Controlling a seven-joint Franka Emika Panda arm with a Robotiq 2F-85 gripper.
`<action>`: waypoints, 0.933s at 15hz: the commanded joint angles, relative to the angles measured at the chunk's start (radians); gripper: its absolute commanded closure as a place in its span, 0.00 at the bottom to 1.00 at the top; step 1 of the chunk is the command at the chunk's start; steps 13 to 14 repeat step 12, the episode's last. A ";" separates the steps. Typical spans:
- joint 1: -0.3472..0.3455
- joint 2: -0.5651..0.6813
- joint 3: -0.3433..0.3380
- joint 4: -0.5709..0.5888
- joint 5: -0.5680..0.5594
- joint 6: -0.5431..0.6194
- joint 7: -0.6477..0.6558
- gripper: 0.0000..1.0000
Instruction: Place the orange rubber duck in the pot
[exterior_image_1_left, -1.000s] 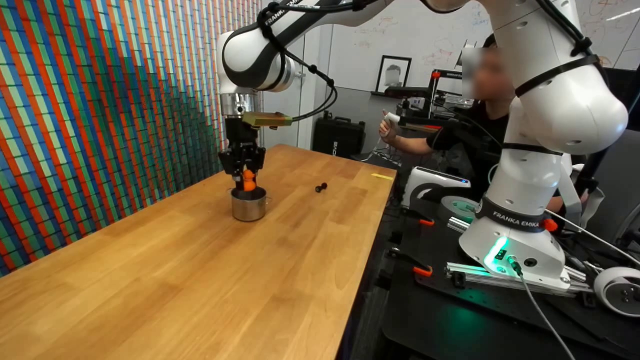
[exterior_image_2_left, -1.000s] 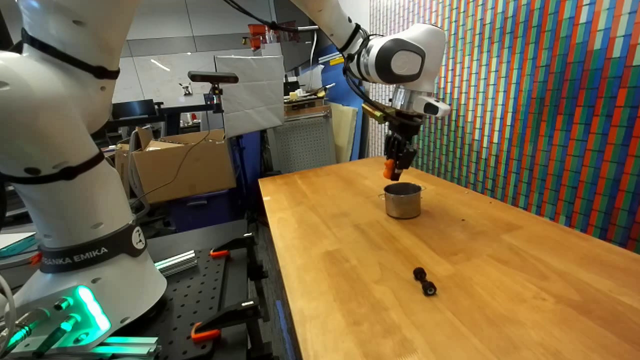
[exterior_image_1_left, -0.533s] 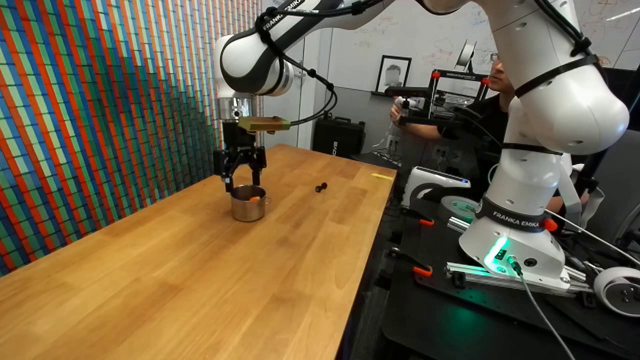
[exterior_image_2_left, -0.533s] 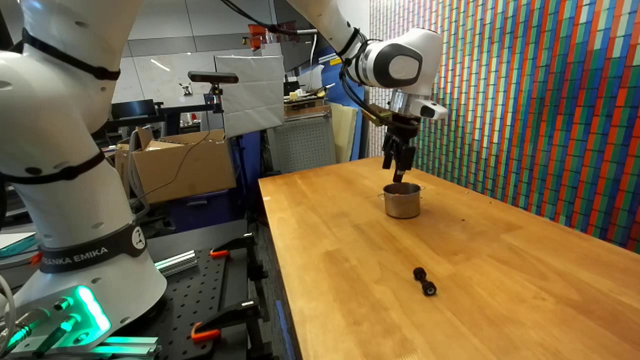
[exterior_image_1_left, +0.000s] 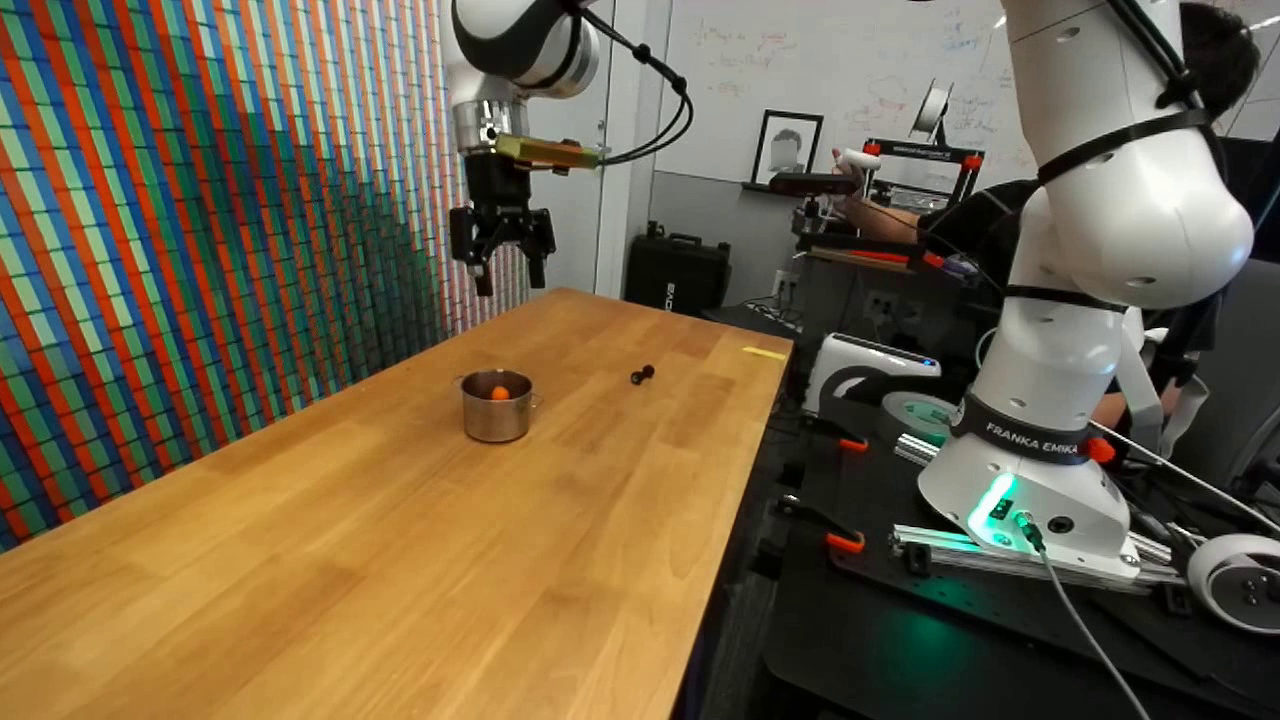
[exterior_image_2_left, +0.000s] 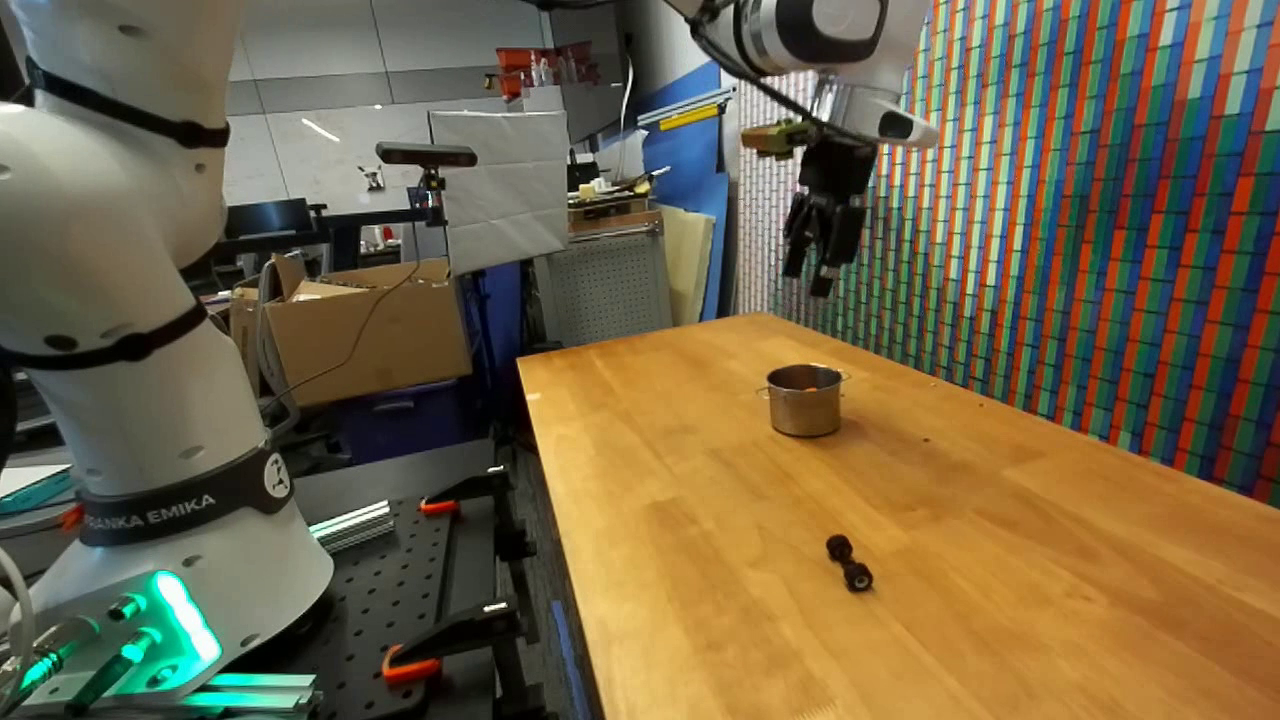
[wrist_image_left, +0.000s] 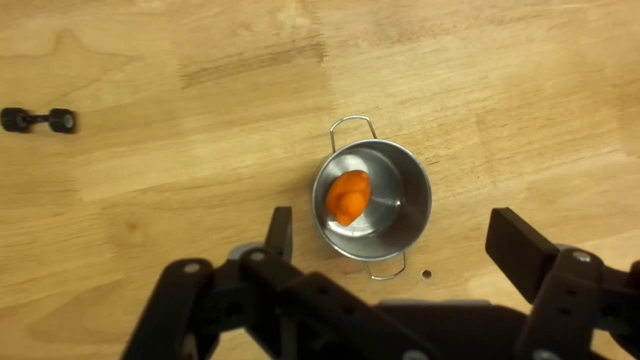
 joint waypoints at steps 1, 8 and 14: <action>-0.029 -0.073 -0.011 0.072 -0.021 -0.146 -0.055 0.00; -0.053 -0.128 -0.013 0.214 -0.055 -0.286 -0.140 0.00; -0.049 -0.131 -0.012 0.190 -0.044 -0.257 -0.119 0.00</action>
